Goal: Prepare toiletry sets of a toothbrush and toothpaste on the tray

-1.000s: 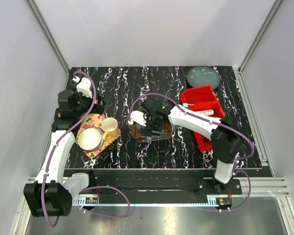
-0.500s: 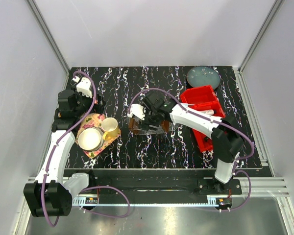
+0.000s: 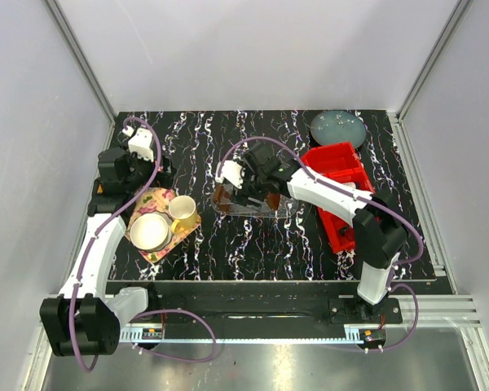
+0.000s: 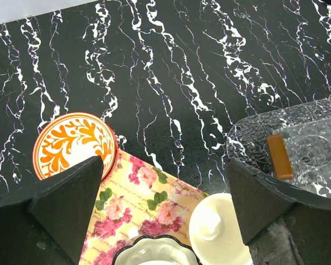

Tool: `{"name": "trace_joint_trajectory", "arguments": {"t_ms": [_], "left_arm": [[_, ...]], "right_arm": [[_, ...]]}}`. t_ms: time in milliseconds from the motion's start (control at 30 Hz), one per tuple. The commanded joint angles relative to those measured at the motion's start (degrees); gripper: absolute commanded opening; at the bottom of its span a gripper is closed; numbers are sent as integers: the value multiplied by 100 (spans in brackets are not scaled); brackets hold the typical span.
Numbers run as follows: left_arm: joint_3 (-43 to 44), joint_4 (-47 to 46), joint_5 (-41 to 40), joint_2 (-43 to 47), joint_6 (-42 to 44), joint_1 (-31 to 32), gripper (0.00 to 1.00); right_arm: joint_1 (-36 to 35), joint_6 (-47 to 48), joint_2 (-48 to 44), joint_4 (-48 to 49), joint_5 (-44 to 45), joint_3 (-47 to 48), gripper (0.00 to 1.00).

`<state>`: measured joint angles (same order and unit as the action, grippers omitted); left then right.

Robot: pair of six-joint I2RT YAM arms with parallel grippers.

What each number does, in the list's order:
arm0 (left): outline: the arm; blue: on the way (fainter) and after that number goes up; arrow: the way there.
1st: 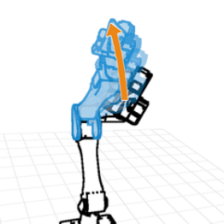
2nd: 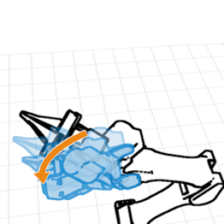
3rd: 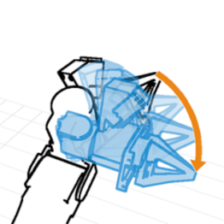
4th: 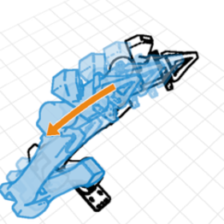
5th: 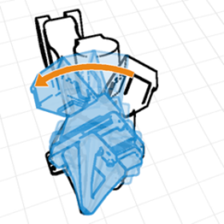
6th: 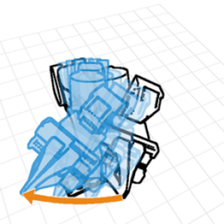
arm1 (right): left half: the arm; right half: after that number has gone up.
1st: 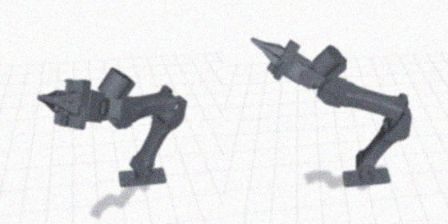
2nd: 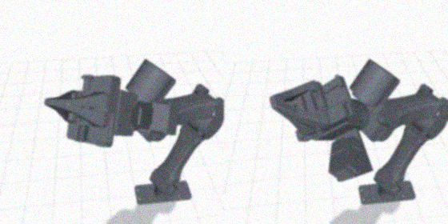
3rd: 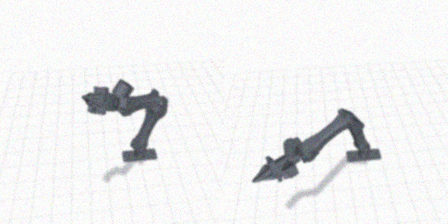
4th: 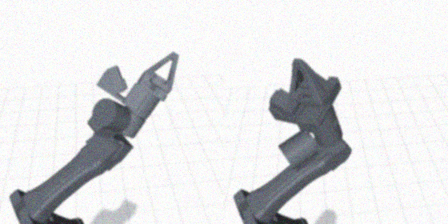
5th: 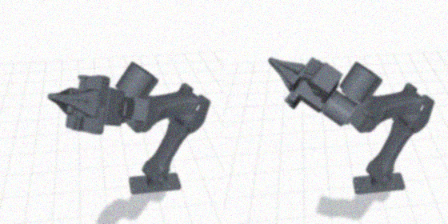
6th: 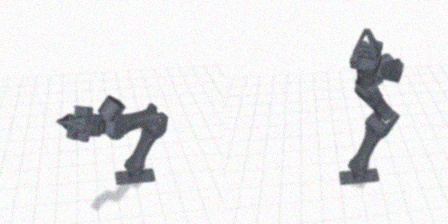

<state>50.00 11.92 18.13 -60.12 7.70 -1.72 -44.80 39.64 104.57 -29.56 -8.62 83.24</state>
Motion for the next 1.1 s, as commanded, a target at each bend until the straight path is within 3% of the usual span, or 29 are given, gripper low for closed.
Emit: {"name": "trace_joint_trajectory", "arguments": {"t_ms": [0,467,867,1067], "left_arm": [[71,-349,-99,-61,29,5,99],[80,-349,-187,-61,12,5,99],[89,-349,-169,-132,-6,5,99],[54,-357,-152,-141,20,5,99]], "right_arm": [[164,219,71,556,-315,263,4],[234,606,362,996,-491,34,6],[243,668,476,1356,-210,-159,25],[261,642,564,1471,-157,-194,28]]}}
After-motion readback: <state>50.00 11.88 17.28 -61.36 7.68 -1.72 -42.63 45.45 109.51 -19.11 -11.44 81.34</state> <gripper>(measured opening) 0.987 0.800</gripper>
